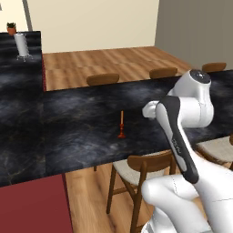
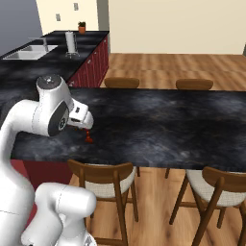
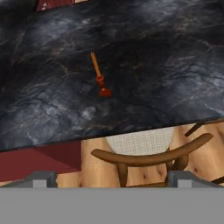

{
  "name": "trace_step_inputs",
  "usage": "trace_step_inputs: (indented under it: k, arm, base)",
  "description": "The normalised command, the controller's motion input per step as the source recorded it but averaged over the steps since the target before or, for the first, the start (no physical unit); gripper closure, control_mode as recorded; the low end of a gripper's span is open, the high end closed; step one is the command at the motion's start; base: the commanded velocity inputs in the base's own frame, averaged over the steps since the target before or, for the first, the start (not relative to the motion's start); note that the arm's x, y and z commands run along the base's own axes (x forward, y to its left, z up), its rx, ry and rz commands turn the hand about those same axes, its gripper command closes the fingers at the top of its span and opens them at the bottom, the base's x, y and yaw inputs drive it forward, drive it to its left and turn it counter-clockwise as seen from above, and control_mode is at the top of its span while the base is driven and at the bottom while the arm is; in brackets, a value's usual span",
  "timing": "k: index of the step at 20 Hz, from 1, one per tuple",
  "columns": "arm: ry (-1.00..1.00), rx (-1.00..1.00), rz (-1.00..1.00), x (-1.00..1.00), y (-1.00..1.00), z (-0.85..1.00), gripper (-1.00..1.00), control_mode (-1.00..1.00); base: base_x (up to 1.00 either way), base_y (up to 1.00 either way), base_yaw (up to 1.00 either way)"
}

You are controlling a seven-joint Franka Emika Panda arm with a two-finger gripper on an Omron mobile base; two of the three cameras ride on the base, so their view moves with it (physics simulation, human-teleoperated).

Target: Get the candle and the beer from the cabinet and move them to the dining counter.

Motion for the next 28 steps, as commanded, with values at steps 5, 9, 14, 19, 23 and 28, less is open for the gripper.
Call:
trace_step_inputs:
  k: [5, 9, 14, 19, 23, 28]
  arm:
    - [0.0, -0.05, -0.05, -0.53, -0.04, 0.35, -1.0, -1.0]
    - [0.0, -0.02, -0.02, -0.41, 0.0, 0.51, -1.0, -1.0]
    - [0.0, -0.01, 0.0, -0.45, 0.0, 0.5, -1.0, -1.0]
    - [0.0, -0.01, 0.0, -0.6, -0.02, 0.34, -1.0, -1.0]
    - [0.0, -0.07, 0.0, -0.63, 0.0, 0.18, -1.0, -1.0]
    - [-0.02, -0.11, 0.0, -0.38, -0.1, 0.01, -1.0, -1.0]
  base:
    - [0.0, 0.0, 0.0]
    - [0.0, 0.0, 0.0]
    - [0.0, 0.0, 0.0]
    - [0.0, 0.0, 0.0]
    - [0.0, 0.0, 0.0]
    - [0.0, 0.0, 0.0]
